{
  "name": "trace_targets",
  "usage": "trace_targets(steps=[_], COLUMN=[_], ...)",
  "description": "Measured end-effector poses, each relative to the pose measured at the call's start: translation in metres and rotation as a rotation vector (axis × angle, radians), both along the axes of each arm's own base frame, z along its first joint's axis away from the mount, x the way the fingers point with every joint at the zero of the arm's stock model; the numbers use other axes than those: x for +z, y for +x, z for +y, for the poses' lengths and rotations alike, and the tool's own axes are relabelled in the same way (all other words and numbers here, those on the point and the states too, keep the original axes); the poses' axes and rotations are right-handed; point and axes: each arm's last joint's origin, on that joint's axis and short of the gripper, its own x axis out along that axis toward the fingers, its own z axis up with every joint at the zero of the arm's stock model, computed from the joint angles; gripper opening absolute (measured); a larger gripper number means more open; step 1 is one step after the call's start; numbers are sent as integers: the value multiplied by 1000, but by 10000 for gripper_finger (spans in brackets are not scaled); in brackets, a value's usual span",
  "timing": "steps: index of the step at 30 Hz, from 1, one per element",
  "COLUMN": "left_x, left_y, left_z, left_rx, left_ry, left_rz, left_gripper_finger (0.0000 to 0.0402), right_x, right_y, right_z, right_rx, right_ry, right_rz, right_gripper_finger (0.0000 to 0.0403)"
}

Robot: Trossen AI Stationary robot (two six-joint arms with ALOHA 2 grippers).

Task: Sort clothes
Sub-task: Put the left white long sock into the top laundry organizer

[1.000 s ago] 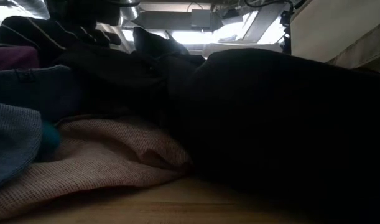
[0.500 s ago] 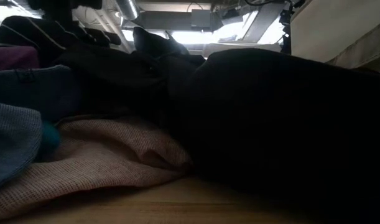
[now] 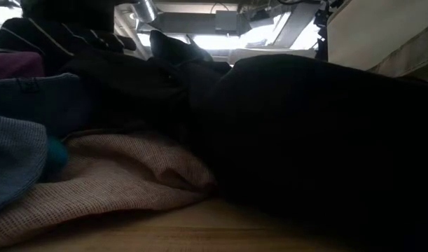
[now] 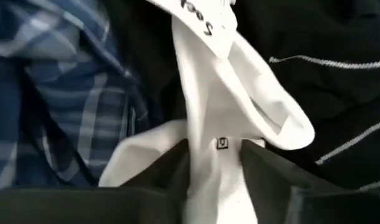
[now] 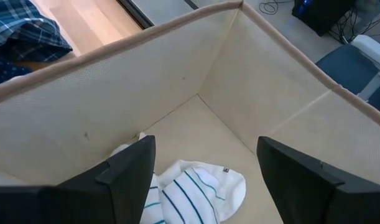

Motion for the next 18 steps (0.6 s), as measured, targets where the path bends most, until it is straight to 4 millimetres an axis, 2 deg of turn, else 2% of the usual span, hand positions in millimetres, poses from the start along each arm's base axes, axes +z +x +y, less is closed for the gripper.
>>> trace_targets(steps=[6,11,18], left_x=[3,9,41], left_y=[6,5,4], left_z=[-2,2,8], left_rx=[-84,-72,-81], left_ry=[29,29,142], left_rz=[-71,-89,-235], left_gripper_finger=[13,12,7], right_x=[0,0,0], right_y=[0,0,0], right_z=[0,0,0], right_rx=[0,2,10], right_ry=[0,-1,5], right_rz=[0,3,5], right_gripper_finger=[282,282,282])
